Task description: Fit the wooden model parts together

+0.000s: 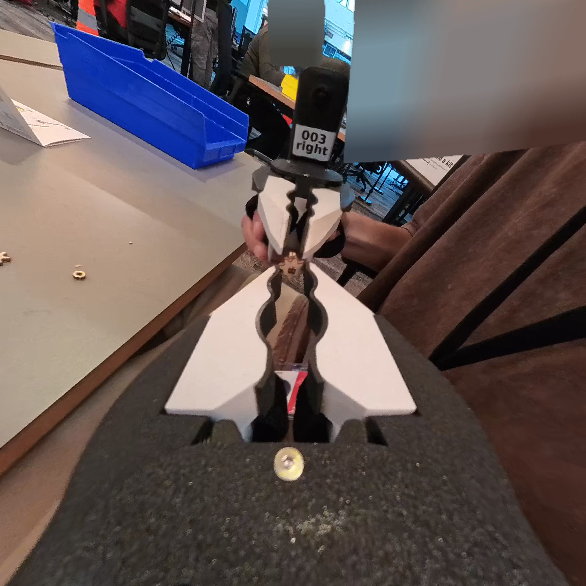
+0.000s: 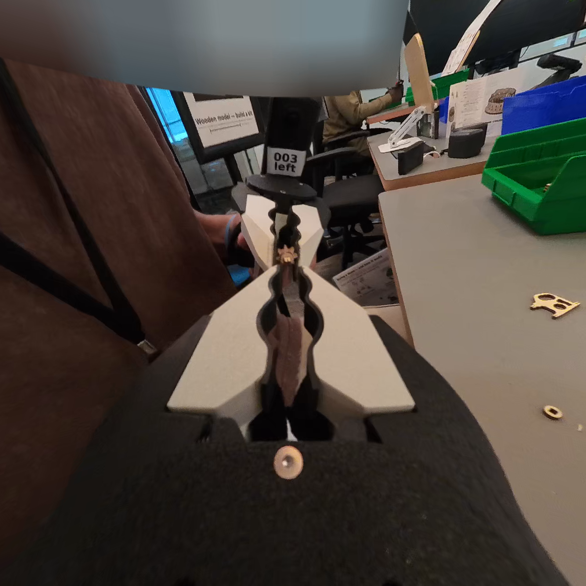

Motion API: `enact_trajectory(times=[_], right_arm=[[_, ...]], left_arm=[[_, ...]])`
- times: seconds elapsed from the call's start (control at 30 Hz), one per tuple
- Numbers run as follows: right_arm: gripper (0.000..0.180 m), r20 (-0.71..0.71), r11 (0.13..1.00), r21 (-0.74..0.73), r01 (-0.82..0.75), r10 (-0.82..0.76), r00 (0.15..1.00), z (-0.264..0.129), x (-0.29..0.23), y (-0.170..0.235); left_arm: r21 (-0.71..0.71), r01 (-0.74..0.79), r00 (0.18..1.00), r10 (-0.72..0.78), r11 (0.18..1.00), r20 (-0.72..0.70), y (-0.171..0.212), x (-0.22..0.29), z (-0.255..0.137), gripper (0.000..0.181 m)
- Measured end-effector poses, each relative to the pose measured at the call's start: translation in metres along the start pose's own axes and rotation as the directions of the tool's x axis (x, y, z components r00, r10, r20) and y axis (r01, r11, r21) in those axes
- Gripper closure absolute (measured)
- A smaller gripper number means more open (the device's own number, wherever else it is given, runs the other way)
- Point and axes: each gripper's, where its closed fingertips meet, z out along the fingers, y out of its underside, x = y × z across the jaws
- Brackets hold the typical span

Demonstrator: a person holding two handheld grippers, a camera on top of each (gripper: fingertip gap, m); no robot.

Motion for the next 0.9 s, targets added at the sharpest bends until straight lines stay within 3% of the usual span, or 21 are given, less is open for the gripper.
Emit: enact_trajectory(times=[0.77, 0.9], right_arm=[[0.176, 0.046, 0.998, -0.011, 0.063, -0.063, 0.997, 0.003, -0.014, 0.0], [0.176, 0.028, 0.994, -0.068, 0.083, -0.081, 0.996, 0.003, -0.01, 0.008]], left_arm=[[-0.026, -0.003, 0.998, 0.002, 1.0, -0.056, 0.005, 0.011, 0.004, 0.17], [-0.052, -0.022, 0.999, 0.021, 0.998, -0.03, 0.01, 0.007, 0.006, 0.17]])
